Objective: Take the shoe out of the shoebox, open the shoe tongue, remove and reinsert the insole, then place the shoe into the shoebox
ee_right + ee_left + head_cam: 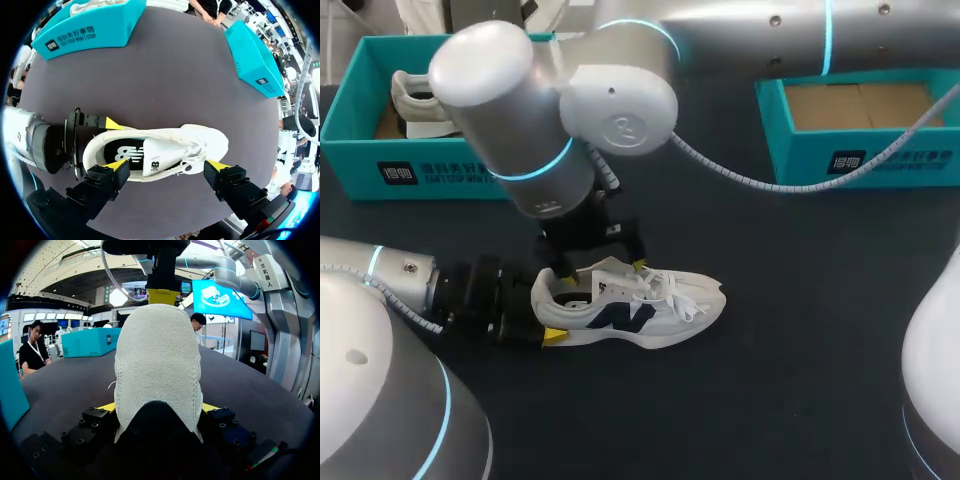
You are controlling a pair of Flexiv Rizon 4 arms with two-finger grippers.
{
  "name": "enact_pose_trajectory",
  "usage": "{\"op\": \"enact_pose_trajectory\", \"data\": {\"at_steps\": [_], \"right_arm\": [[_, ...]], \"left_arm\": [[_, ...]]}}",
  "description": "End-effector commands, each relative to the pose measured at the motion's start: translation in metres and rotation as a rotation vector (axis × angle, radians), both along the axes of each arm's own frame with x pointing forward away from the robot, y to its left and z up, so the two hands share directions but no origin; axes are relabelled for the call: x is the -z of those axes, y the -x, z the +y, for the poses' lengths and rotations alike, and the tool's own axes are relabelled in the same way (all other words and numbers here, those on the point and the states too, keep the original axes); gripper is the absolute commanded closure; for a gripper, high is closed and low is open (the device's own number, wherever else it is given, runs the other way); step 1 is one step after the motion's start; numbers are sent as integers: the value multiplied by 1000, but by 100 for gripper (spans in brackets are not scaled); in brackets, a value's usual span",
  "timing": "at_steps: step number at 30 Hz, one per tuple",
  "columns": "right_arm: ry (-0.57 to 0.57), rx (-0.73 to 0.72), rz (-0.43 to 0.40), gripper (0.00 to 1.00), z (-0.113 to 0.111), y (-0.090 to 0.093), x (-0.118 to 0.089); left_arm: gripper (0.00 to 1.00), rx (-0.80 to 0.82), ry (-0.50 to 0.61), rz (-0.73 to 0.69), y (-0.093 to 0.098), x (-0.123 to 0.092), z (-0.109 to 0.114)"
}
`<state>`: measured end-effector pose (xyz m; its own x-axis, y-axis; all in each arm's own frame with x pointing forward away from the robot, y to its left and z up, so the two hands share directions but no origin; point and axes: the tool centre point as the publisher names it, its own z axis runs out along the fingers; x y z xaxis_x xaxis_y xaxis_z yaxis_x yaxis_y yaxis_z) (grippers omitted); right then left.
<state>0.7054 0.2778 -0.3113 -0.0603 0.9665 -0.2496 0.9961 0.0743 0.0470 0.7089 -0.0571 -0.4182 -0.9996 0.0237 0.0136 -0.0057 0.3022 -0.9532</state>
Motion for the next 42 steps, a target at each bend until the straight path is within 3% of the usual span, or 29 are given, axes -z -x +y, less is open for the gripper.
{"op": "enact_pose_trajectory", "data": {"at_steps": [1, 18, 24, 36, 42], "right_arm": [[58, 96, -17, 0, 10, 5, 20], [240, 140, -23, 0, -17, -5, 39], [228, 177, -17, 0, -26, -5, 43], [281, 225, -64, 0, -50, 6, 2], [200, 233, -72, 0, -44, 7, -4]], "left_arm": [[100, -3, 0, 0, 2, 1, -1], [100, -3, 0, 0, 2, 1, -1], [100, -3, 0, 0, 2, 1, -1], [100, -3, 0, 0, 2, 1, -1], [100, -3, 0, 0, 2, 1, -1]]}}
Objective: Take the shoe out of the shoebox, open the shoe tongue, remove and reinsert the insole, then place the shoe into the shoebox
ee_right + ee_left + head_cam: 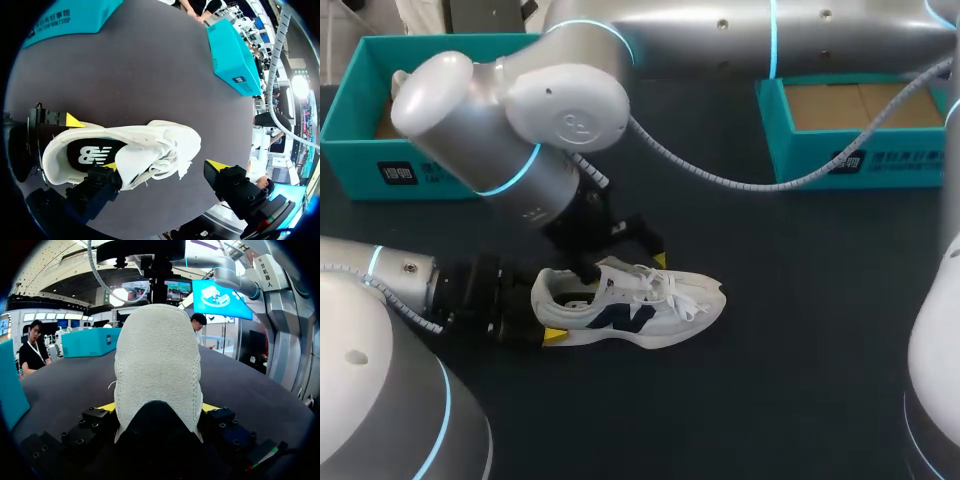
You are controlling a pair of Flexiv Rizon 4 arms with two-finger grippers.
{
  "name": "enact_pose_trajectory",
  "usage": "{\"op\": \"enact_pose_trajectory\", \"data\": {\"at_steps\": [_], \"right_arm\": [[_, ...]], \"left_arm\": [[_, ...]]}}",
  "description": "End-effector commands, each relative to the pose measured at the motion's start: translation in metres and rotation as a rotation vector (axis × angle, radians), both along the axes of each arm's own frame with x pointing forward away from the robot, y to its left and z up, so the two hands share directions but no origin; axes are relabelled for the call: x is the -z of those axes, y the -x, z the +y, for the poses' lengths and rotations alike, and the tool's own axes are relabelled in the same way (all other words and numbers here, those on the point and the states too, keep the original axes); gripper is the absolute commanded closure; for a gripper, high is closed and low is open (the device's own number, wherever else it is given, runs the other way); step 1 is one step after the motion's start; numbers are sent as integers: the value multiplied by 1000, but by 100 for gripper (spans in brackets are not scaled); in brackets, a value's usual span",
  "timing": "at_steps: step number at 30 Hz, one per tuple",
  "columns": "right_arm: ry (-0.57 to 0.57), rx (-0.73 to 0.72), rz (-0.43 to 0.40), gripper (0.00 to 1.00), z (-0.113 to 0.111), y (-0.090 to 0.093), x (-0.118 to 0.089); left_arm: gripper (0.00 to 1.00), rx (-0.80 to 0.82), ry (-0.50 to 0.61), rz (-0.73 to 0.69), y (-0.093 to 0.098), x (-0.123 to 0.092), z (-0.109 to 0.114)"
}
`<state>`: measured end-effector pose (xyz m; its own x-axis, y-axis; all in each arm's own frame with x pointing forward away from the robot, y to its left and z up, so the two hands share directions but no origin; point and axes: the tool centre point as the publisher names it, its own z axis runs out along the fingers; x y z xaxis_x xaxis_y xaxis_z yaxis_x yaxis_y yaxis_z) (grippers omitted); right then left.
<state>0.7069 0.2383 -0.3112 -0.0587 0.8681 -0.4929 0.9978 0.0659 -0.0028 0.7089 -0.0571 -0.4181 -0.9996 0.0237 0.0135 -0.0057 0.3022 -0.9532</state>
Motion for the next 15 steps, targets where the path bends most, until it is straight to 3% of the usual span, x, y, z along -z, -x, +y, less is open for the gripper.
{"op": "enact_pose_trajectory", "data": {"at_steps": [1, 2, 4, 5, 8, 15], "right_arm": [[-65, 202, -139, 0, 0, 9, -5], [-73, 197, -130, 4, 3, 9, -4], [-87, 192, -123, 23, 8, 9, 0], [-105, 194, -111, 25, 10, 9, 1], [-117, 223, -118, 14, 15, 13, 5], [-148, 229, -93, 7, 27, 16, 21]], "left_arm": [[100, -3, 0, 0, 2, 2, 0], [100, -3, 0, 0, 2, 2, 0], [100, -3, 0, 0, 2, 2, 0], [100, -3, 0, 0, 2, 2, 0], [100, -3, 0, 0, 2, 2, 0], [100, -3, 0, 0, 2, 2, 0]]}}
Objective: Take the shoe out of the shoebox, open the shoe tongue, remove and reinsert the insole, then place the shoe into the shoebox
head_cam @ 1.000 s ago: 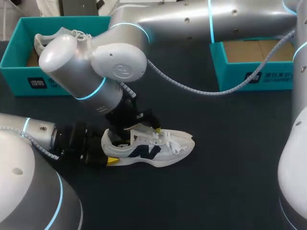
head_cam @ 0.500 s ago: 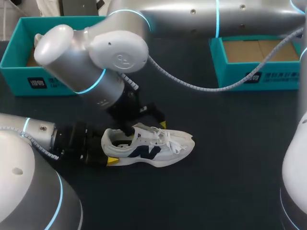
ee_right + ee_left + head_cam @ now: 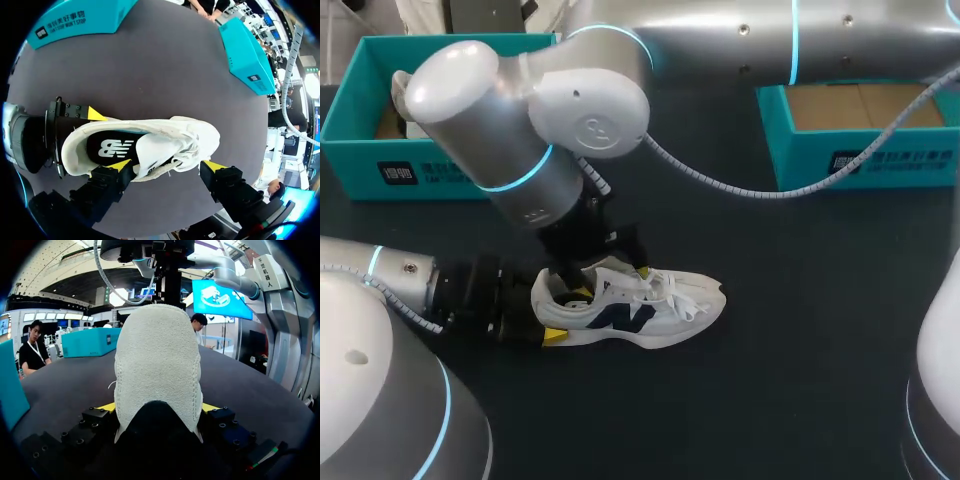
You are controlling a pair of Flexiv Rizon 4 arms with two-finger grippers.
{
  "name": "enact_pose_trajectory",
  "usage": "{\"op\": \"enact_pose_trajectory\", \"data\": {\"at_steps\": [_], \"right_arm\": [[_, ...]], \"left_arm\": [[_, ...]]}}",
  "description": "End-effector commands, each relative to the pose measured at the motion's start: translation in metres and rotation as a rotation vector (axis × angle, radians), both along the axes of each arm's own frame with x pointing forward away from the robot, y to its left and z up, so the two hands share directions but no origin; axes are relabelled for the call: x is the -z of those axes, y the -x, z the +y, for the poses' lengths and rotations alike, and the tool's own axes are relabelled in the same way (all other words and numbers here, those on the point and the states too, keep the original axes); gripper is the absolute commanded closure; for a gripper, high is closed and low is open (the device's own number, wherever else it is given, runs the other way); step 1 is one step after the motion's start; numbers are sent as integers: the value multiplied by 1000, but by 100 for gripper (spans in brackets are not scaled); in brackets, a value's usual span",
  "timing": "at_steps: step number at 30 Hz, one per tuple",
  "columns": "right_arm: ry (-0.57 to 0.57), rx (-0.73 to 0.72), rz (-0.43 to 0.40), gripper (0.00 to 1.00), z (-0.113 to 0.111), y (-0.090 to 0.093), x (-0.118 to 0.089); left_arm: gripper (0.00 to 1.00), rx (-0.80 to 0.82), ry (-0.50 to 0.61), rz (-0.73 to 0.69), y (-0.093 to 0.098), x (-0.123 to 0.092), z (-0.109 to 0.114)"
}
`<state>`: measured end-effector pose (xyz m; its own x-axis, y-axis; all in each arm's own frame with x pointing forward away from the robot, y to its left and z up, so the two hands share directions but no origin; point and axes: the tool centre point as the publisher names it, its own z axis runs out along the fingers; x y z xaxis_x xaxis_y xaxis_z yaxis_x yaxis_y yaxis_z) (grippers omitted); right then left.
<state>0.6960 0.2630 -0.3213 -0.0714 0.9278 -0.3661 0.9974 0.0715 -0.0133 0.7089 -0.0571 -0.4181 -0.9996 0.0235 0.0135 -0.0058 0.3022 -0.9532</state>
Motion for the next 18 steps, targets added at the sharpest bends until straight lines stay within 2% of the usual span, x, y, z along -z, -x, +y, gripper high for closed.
{"op": "enact_pose_trajectory", "data": {"at_steps": [1, 5, 10, 16, 17, 18], "right_arm": [[-5, 237, -90, 7, 5, 4, 12], [0, 243, -75, 6, -1, 4, 18], [39, 247, -75, 5, -16, 2, 4], [67, 247, -79, 11, -30, -1, -8], [66, 247, -78, 14, -32, -2, -9], [67, 249, -79, 23, -34, -2, -10]], "left_arm": [[100, -3, 0, 0, 2, 2, 0], [100, -3, 0, 0, 2, 2, 0], [100, -3, 0, 0, 2, 2, 0], [100, -3, 0, 0, 2, 2, 0], [100, -3, 0, 0, 2, 2, 0], [100, -3, 0, 0, 2, 2, 0]]}}
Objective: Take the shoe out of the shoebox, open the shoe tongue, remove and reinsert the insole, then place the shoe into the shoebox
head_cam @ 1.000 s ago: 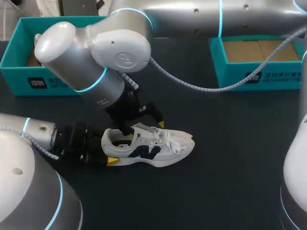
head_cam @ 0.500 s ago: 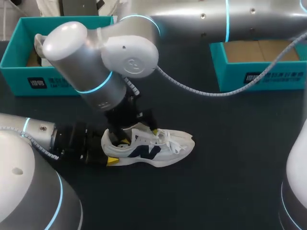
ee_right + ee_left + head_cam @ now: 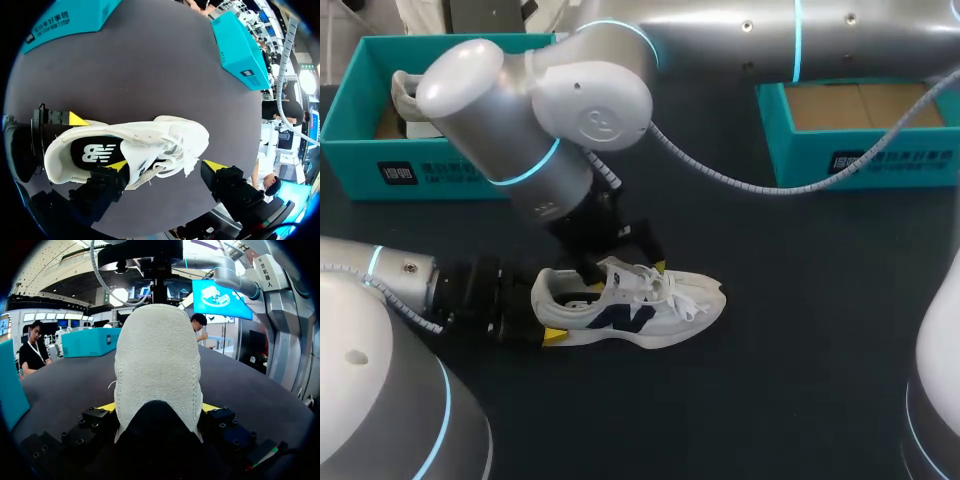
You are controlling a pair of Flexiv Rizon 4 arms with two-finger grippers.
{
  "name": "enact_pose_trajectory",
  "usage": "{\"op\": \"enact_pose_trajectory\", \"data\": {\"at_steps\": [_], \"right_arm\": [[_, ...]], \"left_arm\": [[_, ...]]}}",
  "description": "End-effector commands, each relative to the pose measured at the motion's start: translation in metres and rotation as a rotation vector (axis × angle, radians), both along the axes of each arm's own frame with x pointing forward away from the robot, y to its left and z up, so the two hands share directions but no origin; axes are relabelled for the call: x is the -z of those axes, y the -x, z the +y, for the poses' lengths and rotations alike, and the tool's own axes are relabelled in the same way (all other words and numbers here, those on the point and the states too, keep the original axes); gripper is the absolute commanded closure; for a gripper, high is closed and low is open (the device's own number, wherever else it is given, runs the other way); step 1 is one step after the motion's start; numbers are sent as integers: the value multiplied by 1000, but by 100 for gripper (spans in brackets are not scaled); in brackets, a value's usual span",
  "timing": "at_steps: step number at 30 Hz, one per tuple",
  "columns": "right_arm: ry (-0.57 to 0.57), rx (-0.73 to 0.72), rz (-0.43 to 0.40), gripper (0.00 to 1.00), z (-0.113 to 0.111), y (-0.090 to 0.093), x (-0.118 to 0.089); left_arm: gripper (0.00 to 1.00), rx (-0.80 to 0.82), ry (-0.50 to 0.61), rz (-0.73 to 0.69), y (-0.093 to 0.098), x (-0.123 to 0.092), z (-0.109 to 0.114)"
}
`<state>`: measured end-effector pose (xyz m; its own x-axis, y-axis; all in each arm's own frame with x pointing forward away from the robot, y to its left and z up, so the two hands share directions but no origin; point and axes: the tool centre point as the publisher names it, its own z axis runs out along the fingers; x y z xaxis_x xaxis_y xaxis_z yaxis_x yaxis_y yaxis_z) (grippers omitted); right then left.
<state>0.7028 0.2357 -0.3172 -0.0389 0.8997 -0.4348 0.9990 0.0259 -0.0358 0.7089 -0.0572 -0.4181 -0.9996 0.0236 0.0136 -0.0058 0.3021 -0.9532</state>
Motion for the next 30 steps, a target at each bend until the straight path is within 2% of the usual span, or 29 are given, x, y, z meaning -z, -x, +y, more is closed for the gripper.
{"op": "enact_pose_trajectory", "data": {"at_steps": [1, 2, 3, 4, 7, 9, 10, 11, 17, 21, 24, 30], "right_arm": [[-4, 199, -102, 35, -8, 4, -7], [-3, 198, -101, 50, -9, 4, -8], [-3, 198, -102, 57, -10, 3, -8], [-5, 194, -100, 60, -12, 3, -9], [-24, 190, -105, 63, -16, 1, -10], [-43, 184, -101, 78, -15, 0, -13], [-43, 184, -103, 92, -15, 0, -13], [-62, 177, -98, 100, -17, -1, -12], [-156, 119, -77, 100, -19, -4, -10], [-194, 78, -85, 100, -29, -7, -8], [-210, 37, -71, 100, -38, -9, -12], [-223, -20, -41, 100, -70, -12, -12]], "left_arm": [[100, -3, 0, -1, 2, 2, 0], [100, -3, 0, -1, 2, 2, 0], [100, -3, 0, -1, 2, 2, 0], [100, -3, 0, -1, 2, 2, 0], [100, -3, 0, -1, 2, 2, 0], [100, -3, 0, -1, 2, 2, 0], [100, -3, 0, -1, 2, 2, 0], [100, -3, 0, -1, 2, 2, 0], [100, -3, 0, -1, 2, 2, 0], [100, -3, 0, -1, 2, 2, 0], [100, -3, 0, -1, 2, 2, 0], [100, -3, 0, -1, 2, 2, 0]]}}
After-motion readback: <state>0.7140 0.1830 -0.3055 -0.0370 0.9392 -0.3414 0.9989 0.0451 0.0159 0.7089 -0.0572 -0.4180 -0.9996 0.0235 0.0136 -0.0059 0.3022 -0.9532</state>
